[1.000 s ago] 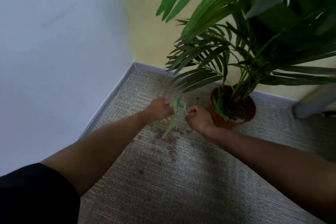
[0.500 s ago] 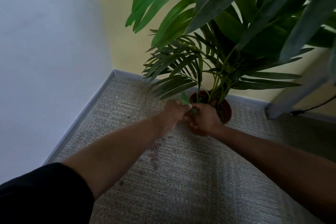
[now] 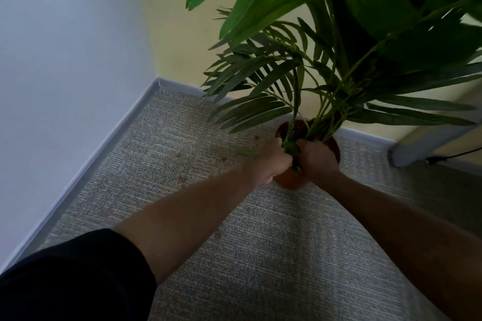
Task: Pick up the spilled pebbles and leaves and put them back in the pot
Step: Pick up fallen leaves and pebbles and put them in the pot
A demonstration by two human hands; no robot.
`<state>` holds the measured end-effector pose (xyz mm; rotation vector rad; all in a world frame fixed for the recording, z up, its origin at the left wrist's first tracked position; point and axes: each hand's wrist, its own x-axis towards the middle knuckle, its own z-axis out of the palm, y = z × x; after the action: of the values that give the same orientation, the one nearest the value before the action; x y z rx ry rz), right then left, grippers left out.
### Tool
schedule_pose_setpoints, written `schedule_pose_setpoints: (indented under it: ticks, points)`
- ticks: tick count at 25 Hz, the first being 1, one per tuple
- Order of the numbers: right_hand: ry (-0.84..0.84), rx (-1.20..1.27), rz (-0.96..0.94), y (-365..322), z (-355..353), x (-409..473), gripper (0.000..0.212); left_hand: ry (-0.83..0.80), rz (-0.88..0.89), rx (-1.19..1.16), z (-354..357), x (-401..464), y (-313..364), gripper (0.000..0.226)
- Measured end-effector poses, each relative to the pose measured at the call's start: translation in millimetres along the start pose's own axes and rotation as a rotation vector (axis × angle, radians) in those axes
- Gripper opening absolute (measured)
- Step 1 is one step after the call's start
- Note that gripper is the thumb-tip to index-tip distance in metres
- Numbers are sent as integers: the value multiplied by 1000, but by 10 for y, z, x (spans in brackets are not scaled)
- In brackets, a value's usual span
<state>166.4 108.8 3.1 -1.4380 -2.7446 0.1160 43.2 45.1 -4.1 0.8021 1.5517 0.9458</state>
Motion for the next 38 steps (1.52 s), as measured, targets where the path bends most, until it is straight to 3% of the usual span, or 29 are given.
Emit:
schedule_pose_setpoints:
  ticks: [3,5,7,9,11,14,16,19,23,30,35,38]
  points:
    - [-47,56,50,32,24,41,28,-37,30,-13,-36,9,-12,79]
    - [-24,70,41,43,9,28,22,-17,62,-6,-107,4,9,80]
    - [67,80,10,11,-36,-11,20,69,105,32,-212,14,3,65]
    - [171,76,-75,-71,-73,-30,26,152,166,121,-349,-1,-4,34]
    - [223,113,-184,-257,-80,-41,21,231,233,301,-509,-24,-34,15]
    - [190,203,-361,-628,-10,25,9,288,311,667,-766,-34,-195,15]
    - [59,192,-407,-831,150,152,9,242,313,888,-976,15,-391,18]
    - [-199,14,-279,-1020,552,417,19,166,288,1023,-1241,77,-679,26]
    - [-381,-68,-200,-1051,884,624,33,114,326,1104,-1202,216,-819,34]
    - [-429,-230,-190,-861,1157,828,47,107,218,1207,-902,617,-977,64]
    - [-461,-282,-263,-818,1220,772,40,47,186,1238,-942,705,-1028,46]
    - [-333,-44,-72,-862,1156,719,34,-4,165,1151,-1017,711,-943,45]
